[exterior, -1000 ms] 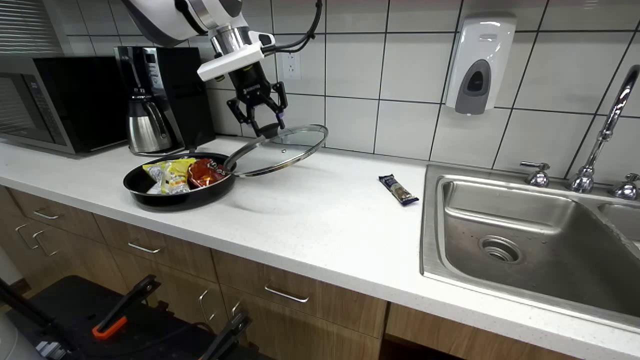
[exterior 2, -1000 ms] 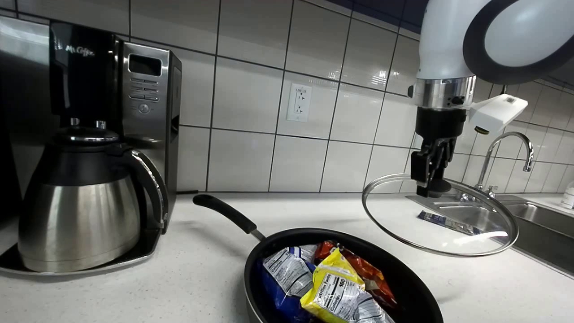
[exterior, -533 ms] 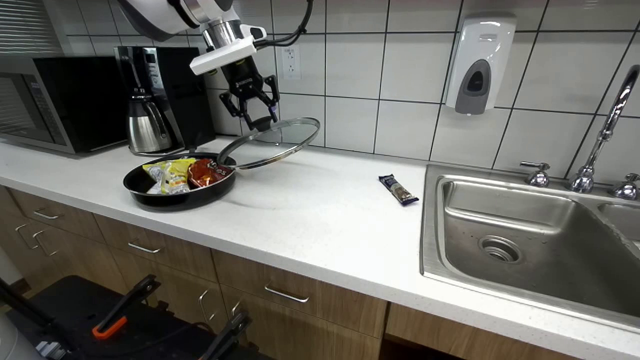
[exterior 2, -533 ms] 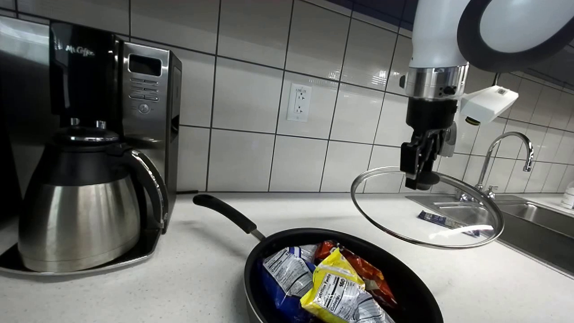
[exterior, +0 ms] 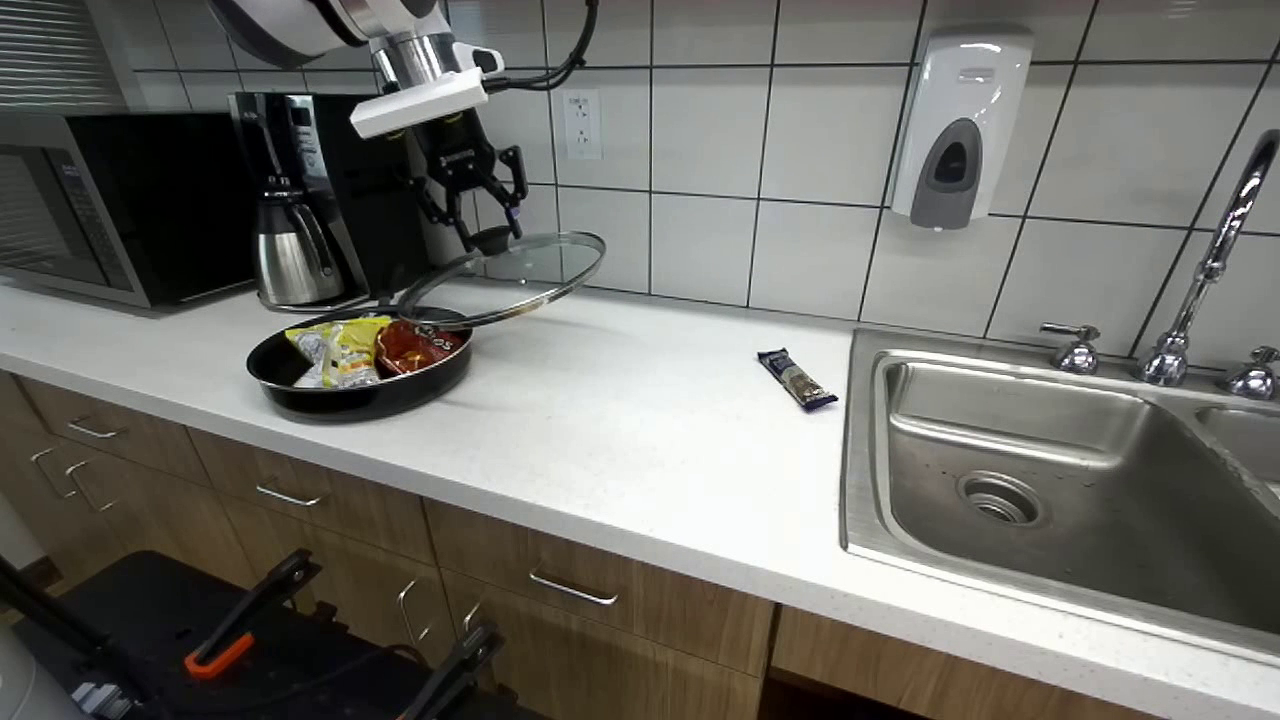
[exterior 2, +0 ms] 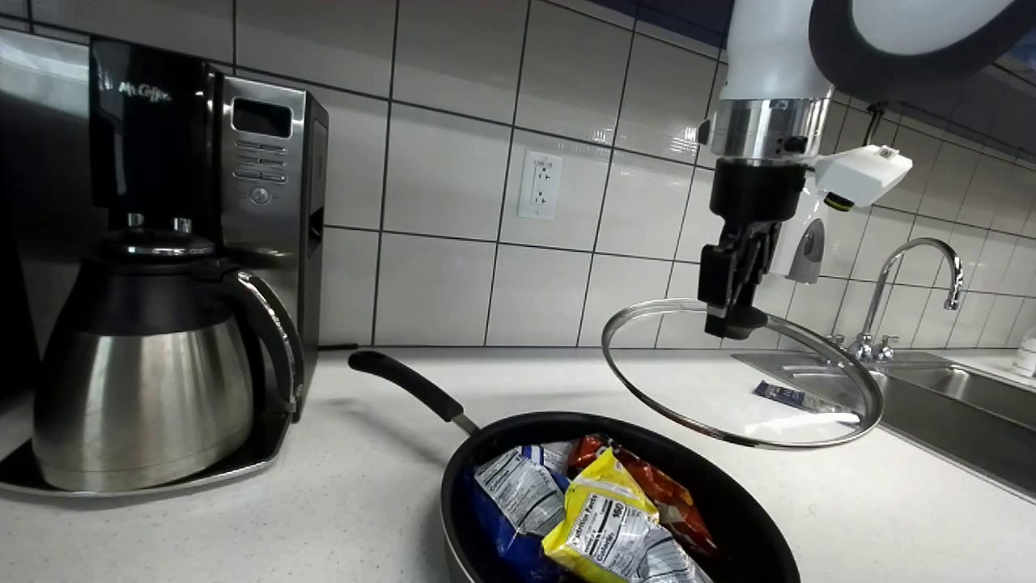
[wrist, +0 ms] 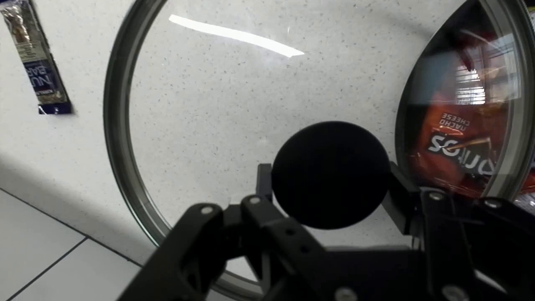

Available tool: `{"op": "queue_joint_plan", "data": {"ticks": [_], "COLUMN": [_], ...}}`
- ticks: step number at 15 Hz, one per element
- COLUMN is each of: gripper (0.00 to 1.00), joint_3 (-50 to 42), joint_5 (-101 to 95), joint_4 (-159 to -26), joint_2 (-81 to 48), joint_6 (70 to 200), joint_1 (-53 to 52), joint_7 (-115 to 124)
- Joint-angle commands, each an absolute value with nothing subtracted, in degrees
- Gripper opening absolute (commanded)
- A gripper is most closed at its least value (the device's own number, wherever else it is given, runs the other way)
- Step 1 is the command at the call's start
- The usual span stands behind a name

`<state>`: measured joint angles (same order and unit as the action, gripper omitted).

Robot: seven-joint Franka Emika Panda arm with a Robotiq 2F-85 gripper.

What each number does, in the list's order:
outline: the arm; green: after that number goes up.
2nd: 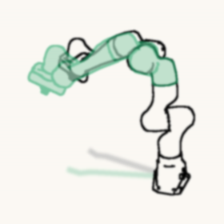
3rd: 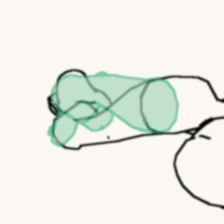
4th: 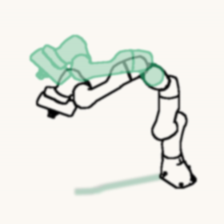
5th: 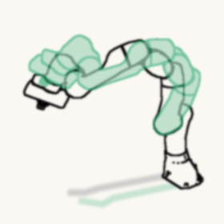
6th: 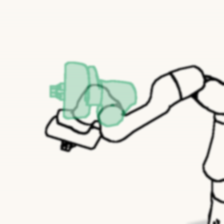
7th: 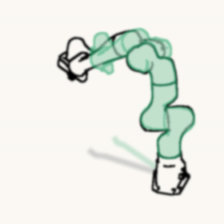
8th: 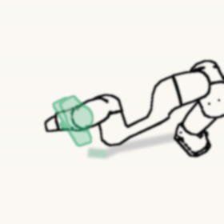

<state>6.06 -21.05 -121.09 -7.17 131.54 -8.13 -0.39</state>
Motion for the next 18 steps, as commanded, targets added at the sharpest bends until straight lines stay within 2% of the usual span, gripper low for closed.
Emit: {"op": "queue_joint_plan", "data": {"ticks": [1, 18], "gripper": [0.39, 0.39], "joint_3": [7.33, 12.31], "joint_5": [-17.81, -11.0], "joint_4": [-119.02, -111.17], "joint_2": [-6.12, -14.8], "joint_6": [130.49, 130.52], "joint_1": [-8.45, -12.29], "joint_7": [-5.26, -12.64]}}
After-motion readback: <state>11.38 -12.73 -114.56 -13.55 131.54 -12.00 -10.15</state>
